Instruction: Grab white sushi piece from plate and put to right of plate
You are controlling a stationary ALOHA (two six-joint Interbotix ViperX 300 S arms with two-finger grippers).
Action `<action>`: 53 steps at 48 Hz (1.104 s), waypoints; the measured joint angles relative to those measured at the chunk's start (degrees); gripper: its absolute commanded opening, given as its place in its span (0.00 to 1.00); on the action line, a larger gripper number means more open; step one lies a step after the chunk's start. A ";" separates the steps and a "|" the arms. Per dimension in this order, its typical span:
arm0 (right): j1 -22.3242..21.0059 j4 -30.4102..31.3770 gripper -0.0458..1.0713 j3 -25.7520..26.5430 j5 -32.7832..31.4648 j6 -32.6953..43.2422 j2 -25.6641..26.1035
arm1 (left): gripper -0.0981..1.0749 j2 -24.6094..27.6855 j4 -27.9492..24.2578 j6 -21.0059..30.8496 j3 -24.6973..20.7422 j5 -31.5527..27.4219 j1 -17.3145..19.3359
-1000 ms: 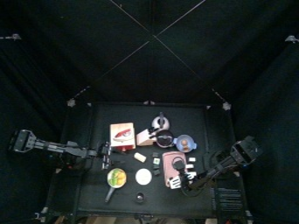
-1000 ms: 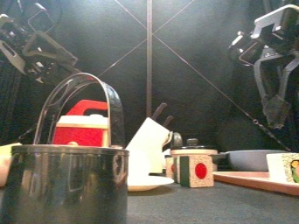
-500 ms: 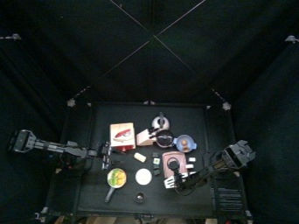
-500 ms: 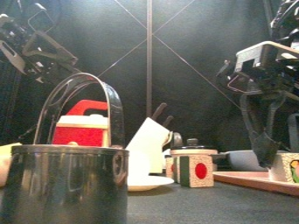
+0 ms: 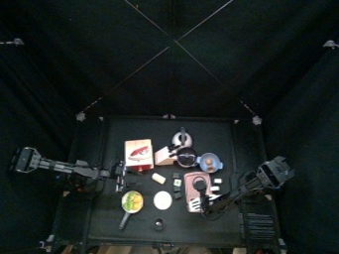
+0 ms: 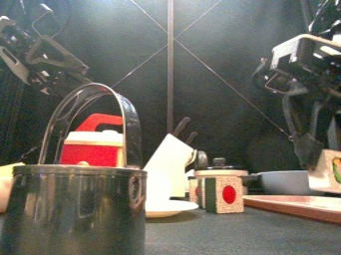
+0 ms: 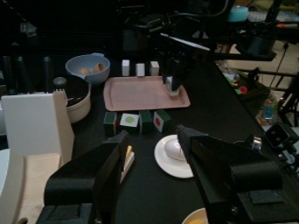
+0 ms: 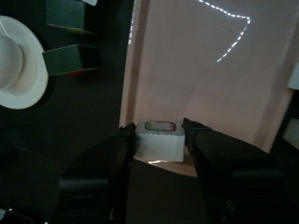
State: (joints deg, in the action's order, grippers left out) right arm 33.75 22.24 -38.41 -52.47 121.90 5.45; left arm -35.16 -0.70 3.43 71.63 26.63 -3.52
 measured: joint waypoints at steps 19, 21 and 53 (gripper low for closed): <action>4.83 -13.01 0.71 -5.80 -5.01 0.35 2.90 | 0.82 0.09 0.00 0.00 0.00 -0.18 0.00; 4.92 -13.62 0.71 -6.50 -5.19 0.35 3.16 | 0.82 0.09 0.00 0.00 0.00 -0.18 0.00; 4.83 -13.97 0.90 -11.16 -1.58 0.35 3.43 | 0.82 0.00 0.00 0.00 0.09 -0.18 0.00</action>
State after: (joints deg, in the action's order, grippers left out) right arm 38.58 8.26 -49.57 -54.05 122.26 8.88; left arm -35.16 -0.70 3.43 71.72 26.46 -3.52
